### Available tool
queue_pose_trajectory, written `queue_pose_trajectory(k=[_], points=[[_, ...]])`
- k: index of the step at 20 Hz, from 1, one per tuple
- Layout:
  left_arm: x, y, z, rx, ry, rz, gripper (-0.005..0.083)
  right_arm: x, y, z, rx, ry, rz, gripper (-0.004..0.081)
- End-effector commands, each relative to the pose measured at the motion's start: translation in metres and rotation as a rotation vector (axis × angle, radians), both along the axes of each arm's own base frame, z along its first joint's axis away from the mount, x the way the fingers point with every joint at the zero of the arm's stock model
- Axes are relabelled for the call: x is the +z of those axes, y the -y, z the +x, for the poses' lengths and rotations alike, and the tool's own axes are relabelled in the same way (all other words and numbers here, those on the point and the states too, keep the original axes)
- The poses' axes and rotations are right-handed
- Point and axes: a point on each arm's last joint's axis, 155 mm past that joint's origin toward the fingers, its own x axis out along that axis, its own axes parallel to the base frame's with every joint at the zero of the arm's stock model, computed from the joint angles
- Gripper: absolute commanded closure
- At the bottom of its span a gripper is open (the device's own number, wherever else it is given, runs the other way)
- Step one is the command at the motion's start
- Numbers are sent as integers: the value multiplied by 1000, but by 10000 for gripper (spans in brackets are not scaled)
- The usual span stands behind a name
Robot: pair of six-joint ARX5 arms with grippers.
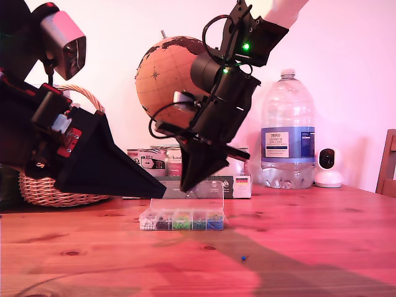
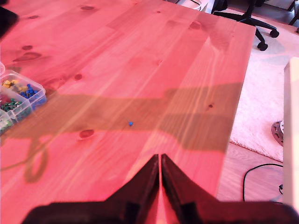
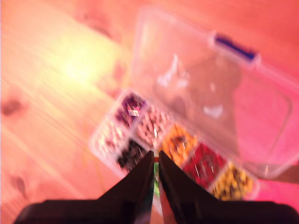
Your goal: Sort the loose pins on the table into their correct compartments
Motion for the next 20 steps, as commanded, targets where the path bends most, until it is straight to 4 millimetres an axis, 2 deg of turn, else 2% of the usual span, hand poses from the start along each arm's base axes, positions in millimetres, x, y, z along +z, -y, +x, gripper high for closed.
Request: queue_pose_trajectory(k=[1,8,20], points=[[-1,0,0,-1,-2,-1,795,-14,-4,-2,8,-16,-6,783],[-1,0,0,-1,-2,-1,795,-26,-3,-3,7,-34,-22,783],[-1,0,0,-1,-2,-1,795,-28,-1,-4,8,-37,-36,779]])
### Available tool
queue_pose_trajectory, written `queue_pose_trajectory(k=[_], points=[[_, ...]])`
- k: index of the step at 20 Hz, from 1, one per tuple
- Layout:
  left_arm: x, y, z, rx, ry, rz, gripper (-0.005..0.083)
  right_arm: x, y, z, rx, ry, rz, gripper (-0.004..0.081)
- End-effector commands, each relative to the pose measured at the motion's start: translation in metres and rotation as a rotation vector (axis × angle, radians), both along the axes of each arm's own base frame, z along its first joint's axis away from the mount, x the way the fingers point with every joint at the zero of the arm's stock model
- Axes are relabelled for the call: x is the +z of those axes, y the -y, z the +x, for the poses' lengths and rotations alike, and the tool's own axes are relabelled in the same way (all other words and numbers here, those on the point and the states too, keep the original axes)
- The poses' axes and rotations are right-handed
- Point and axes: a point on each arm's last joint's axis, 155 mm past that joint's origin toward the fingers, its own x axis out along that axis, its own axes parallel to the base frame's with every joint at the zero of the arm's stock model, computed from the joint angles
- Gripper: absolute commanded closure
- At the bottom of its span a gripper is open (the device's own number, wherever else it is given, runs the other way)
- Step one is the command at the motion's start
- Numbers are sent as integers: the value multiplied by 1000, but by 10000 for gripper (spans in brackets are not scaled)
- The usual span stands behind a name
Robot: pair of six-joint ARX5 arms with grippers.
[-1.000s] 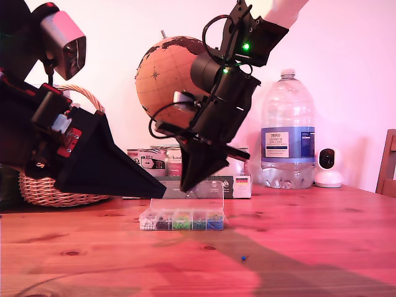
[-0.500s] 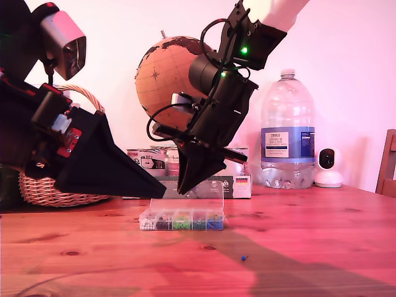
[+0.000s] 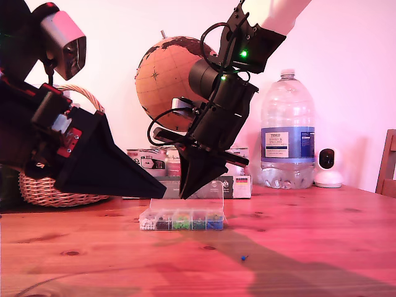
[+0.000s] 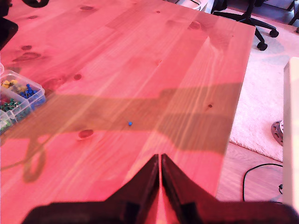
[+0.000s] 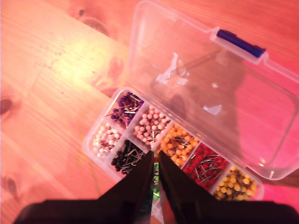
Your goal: Sort the loose pins on the table into their correct compartments
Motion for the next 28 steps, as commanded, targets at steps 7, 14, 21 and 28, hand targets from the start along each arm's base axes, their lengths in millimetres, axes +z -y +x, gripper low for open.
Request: queue_pose_trajectory(k=[7,14,21,28], points=[[-1,0,0,0,-3,-1,795,-15,-1,4,-1,17,-37,714],[-1,0,0,0,-3,-1,795,-17,0,1,13,15,-48,749],[-1,0,0,0,-3,-1,795,-1,12,-18,16,-35,-86,782],[-1,0,0,0,-2,-1,795,54,43,-42,52,2,-174,782]])
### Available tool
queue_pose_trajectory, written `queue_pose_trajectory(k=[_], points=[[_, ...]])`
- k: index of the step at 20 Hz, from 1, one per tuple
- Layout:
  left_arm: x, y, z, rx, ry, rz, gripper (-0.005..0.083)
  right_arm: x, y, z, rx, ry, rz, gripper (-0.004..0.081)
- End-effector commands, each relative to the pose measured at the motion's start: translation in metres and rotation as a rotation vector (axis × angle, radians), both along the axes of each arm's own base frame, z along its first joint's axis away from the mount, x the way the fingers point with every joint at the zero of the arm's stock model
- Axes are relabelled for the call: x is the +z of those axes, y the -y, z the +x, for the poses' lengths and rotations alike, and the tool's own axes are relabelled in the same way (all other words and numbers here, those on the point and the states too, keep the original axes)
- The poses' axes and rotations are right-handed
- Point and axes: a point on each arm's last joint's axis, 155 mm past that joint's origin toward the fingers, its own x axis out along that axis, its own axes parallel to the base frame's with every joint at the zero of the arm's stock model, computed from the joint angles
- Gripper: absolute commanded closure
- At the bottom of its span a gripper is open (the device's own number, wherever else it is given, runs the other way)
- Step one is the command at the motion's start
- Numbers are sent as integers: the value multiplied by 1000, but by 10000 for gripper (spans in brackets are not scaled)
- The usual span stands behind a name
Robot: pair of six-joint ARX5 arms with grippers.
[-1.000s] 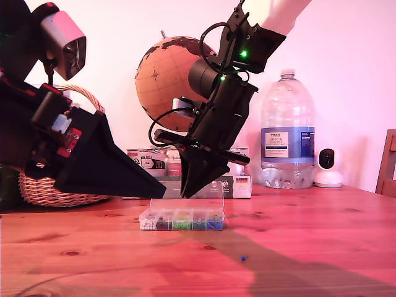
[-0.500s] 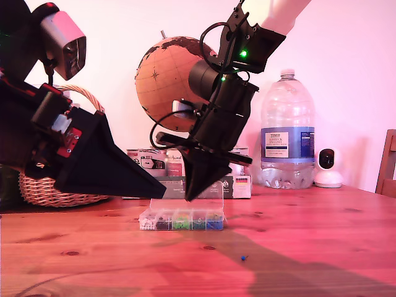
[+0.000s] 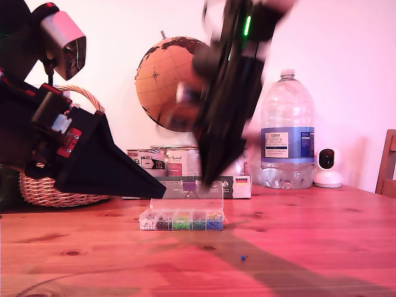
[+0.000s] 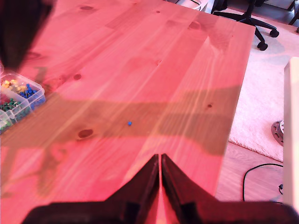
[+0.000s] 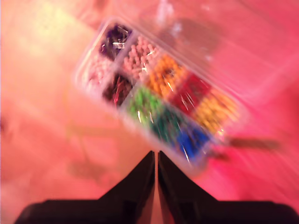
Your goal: Sort the loose pins on the table into their correct compartments
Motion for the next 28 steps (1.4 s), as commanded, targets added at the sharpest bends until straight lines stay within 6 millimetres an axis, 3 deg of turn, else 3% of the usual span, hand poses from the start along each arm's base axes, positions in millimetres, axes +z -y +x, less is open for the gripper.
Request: queue_pose_trajectory(k=[1,8,14,16,21,24,28], points=[[-1,0,0,0,-2,-1,795,26,3,-1,25,58,-1,783],[-1,0,0,-1,-2,-1,795,53,25,-26,97,68,-54,783],[-1,0,0,0,-3,1,795,33,47,-61,227,38,-112,783],[-1,0,0,0,-3,1,795,21,51,-75,367,52,-123,783],[-1,0,-1,0,-4,1,795,4,61,-109,1042,128,-182,782],[-1,0,0,0,-3,1,795,2,70,-121,1217,112,-205,782],[-1,0,-1,-1,-4,1,795,1,67,-137,1328,97,-196,782]])
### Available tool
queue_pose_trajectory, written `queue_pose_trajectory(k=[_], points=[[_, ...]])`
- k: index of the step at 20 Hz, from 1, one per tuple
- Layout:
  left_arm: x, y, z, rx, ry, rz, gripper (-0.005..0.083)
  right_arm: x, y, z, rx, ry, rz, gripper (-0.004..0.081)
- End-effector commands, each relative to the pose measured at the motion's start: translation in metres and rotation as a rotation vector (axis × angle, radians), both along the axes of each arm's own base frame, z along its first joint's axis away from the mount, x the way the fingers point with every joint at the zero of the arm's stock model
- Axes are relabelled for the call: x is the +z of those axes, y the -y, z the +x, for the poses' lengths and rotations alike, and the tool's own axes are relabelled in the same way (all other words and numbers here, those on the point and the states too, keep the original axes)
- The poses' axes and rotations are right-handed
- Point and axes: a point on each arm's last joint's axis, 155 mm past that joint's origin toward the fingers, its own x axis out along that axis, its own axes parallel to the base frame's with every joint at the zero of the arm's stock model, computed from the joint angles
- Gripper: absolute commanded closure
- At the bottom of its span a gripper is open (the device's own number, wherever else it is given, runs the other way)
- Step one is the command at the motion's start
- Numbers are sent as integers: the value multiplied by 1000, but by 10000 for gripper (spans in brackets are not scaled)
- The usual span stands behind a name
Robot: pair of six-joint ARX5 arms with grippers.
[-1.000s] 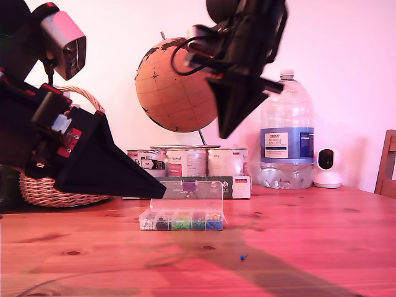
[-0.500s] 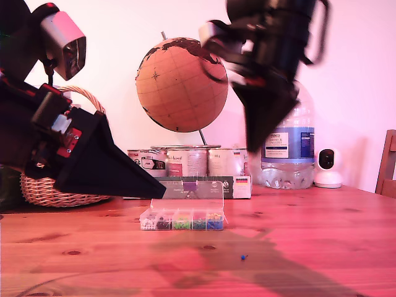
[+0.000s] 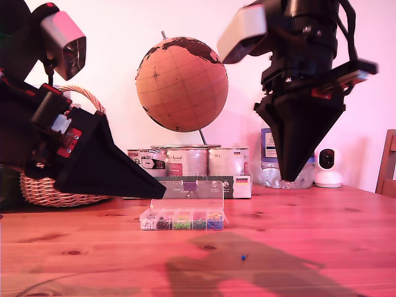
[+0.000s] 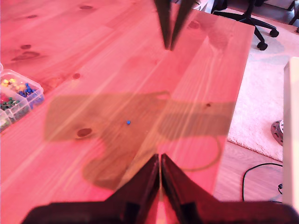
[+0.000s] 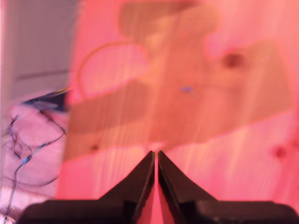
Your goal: Sort the loose pins on the table into their correct compartments
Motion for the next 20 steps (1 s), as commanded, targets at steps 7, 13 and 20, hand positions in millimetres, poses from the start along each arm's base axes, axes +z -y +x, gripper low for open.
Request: queue_pose_trajectory(k=[7,13,20], points=[[-1,0,-1,0,-4,1,795,-14,-25,7,350,92,37,722],[-1,0,0,0,-3,1,795,-30,-34,15,398,104,42,698],[-1,0,0,0,-3,1,795,-53,-43,17,412,86,33,699]])
